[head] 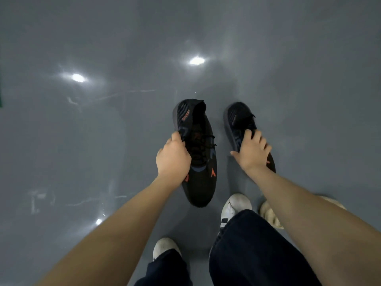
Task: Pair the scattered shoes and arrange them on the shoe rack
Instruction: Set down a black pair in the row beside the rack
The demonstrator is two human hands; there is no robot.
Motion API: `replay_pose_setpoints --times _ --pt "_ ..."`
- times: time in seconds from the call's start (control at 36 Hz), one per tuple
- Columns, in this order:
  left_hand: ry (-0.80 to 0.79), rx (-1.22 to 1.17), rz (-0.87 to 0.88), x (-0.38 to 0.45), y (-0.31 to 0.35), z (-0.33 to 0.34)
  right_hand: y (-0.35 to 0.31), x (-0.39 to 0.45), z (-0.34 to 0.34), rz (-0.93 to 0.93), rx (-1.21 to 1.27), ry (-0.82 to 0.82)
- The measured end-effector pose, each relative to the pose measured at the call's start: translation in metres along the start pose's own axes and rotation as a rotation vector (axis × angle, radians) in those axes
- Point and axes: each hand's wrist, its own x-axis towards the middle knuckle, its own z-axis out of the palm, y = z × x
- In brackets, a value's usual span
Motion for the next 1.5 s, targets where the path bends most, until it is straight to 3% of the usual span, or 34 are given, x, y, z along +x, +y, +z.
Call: replay_pose_setpoints --times 0.14,0.31,0.83,0.97,1.14,1.33,1.5 --pt "0.003 0.03 0.017 0.005 0.006 -0.004 -0.004 -0.002 0.001 -0.078 -0.049 0.047" --pt "0.031 0.085 0.039 -0.018 0.024 -0.045 -0.009 -0.033 -0.05 -0.15 -0.007 0.113" --pt "0.24 0.046 0.18 -0.18 0.15 -0.306 -0.006 -0.229 -0.35 -0.304 0.109 0.508" --pt "0.31 0.067 0.28 -0.237 0.17 -0.368 -0.001 -0.29 -0.42 -0.273 0.088 0.657" --pt "0.341 0.067 0.367 -0.306 0.175 -0.416 0.006 -0.37 -0.473 -0.228 0.109 0.702" --pt "0.304 0.141 0.501 -0.39 0.181 -0.455 0.026 -0.467 -0.495 -0.131 0.119 0.806" --pt "0.286 0.229 0.654 -0.449 0.214 -0.465 0.062 -0.523 -0.506 -0.024 0.085 0.802"
